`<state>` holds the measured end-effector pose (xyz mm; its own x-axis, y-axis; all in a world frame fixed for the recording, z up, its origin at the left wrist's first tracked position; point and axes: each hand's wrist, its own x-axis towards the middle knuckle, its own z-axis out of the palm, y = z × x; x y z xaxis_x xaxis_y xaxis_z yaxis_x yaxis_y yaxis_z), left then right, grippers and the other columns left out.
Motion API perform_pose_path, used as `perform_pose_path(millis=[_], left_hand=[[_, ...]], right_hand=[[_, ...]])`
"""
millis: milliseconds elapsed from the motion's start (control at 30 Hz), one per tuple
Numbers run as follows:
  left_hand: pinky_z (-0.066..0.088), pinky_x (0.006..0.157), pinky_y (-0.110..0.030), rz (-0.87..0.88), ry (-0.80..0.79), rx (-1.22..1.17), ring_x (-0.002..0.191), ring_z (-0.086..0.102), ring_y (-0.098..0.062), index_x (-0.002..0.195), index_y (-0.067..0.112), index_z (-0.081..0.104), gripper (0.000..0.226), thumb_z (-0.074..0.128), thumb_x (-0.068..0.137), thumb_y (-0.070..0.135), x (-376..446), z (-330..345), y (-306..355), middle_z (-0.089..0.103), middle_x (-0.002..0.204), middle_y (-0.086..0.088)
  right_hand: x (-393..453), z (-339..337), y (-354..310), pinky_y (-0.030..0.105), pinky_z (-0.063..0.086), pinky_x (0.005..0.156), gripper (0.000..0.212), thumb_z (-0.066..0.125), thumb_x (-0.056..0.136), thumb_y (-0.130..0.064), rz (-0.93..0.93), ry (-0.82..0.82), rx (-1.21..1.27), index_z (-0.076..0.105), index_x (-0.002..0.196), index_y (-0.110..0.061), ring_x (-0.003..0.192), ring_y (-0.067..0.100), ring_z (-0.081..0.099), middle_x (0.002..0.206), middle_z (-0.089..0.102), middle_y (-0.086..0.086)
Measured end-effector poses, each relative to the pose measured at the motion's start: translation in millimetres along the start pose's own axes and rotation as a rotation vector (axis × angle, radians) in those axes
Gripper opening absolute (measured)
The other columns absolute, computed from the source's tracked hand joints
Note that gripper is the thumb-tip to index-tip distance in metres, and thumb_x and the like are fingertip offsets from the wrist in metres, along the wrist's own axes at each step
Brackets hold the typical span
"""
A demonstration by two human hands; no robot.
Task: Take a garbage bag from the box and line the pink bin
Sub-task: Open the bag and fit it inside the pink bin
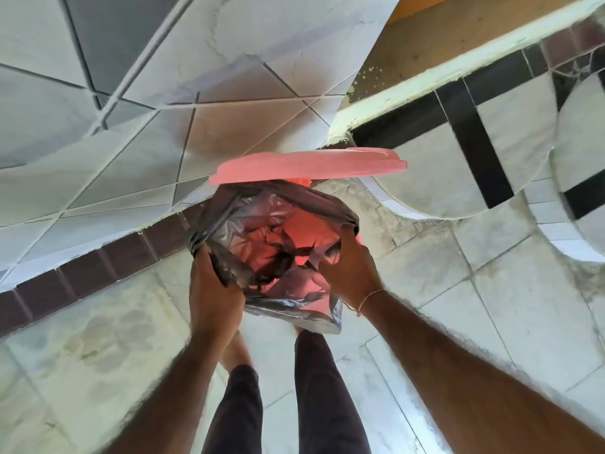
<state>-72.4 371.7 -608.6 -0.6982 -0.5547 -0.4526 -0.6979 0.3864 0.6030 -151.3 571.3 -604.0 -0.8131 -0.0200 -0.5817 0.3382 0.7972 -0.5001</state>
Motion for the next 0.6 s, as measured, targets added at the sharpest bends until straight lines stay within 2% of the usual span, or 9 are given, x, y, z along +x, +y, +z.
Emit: perform_pose_path(millis=[67, 100, 167, 233, 300, 367, 467, 600], left_hand=[[0.048, 0.088, -0.048, 0.044, -0.003, 0.004, 0.107, 0.055, -0.035, 0.126, 0.017, 0.041, 0.052, 0.049, 0.078, -0.001, -5, 3, 8, 0.058, 0.117, -0.014], [0.046, 0.096, -0.048, 0.072, -0.059, 0.040, 0.116, 0.052, -0.033, 0.135, 0.018, 0.037, 0.061, 0.052, 0.079, 0.000, -9, 7, 6, 0.055, 0.128, -0.014], [0.042, 0.105, -0.047, 0.053, -0.251, 0.137, 0.127, 0.047, -0.033, 0.144, 0.018, 0.030, 0.070, 0.055, 0.080, 0.003, -18, 19, -9, 0.048, 0.140, -0.015], [0.039, 0.107, -0.044, -0.054, -0.364, 0.195, 0.130, 0.044, -0.038, 0.145, 0.015, 0.029, 0.076, 0.059, 0.077, 0.002, -25, 25, -29, 0.043, 0.143, -0.019], [0.040, 0.105, -0.044, -0.152, -0.354, 0.247, 0.126, 0.046, -0.042, 0.142, 0.012, 0.034, 0.073, 0.057, 0.073, -0.002, -25, 22, -41, 0.044, 0.140, -0.022], [0.043, 0.101, -0.046, -0.198, -0.319, 0.297, 0.121, 0.049, -0.043, 0.139, 0.011, 0.037, 0.070, 0.054, 0.072, -0.003, -19, 17, -48, 0.047, 0.136, -0.023], [0.045, 0.098, -0.047, -0.161, -0.306, 0.356, 0.118, 0.050, -0.044, 0.140, 0.011, 0.034, 0.074, 0.055, 0.071, -0.003, -10, 15, -53, 0.047, 0.135, -0.023], [0.046, 0.096, -0.050, -0.028, -0.247, 0.262, 0.117, 0.052, -0.041, 0.138, 0.017, 0.032, 0.072, 0.058, 0.075, -0.003, -2, 27, -32, 0.051, 0.132, -0.018]], right_hand=[[1, 0, 2, 0.034, 0.054, 0.071, 0.057, 0.062, 0.081, -0.020, -0.020, 0.056, 0.003, 0.034, 0.130, -0.022, 0.077, 0.024, 0.064, 0.083, 0.066, 0.000], [1, 0, 8, 0.039, 0.055, 0.074, 0.061, 0.063, 0.080, -0.023, 0.018, 0.046, -0.033, 0.031, 0.131, -0.022, 0.081, 0.029, 0.066, 0.088, 0.069, 0.005], [-2, 0, 29, 0.045, 0.055, 0.080, 0.067, 0.062, 0.079, -0.031, 0.186, -0.053, -0.173, 0.027, 0.135, -0.022, 0.091, 0.039, 0.066, 0.100, 0.070, 0.016], [-7, 0, 52, 0.042, 0.055, 0.082, 0.060, 0.061, 0.077, -0.025, 0.339, -0.150, -0.293, 0.037, 0.131, -0.016, 0.100, 0.041, 0.064, 0.110, 0.068, 0.020], [-10, -5, 68, 0.040, 0.053, 0.083, 0.041, 0.060, 0.075, -0.017, 0.401, -0.149, -0.324, 0.053, 0.115, -0.012, 0.106, 0.039, 0.063, 0.114, 0.066, 0.018], [-8, -10, 78, 0.040, 0.051, 0.083, 0.038, 0.059, 0.075, -0.014, 0.384, -0.135, -0.355, 0.052, 0.112, -0.013, 0.107, 0.039, 0.062, 0.115, 0.064, 0.015], [0, -10, 83, 0.040, 0.050, 0.082, 0.048, 0.060, 0.074, -0.013, 0.355, -0.151, -0.417, 0.044, 0.119, -0.014, 0.107, 0.040, 0.061, 0.115, 0.061, 0.014], [7, -5, 80, 0.042, 0.049, 0.084, 0.070, 0.058, 0.077, -0.012, 0.244, -0.136, -0.465, 0.028, 0.139, -0.024, 0.107, 0.041, 0.060, 0.121, 0.052, 0.012]])
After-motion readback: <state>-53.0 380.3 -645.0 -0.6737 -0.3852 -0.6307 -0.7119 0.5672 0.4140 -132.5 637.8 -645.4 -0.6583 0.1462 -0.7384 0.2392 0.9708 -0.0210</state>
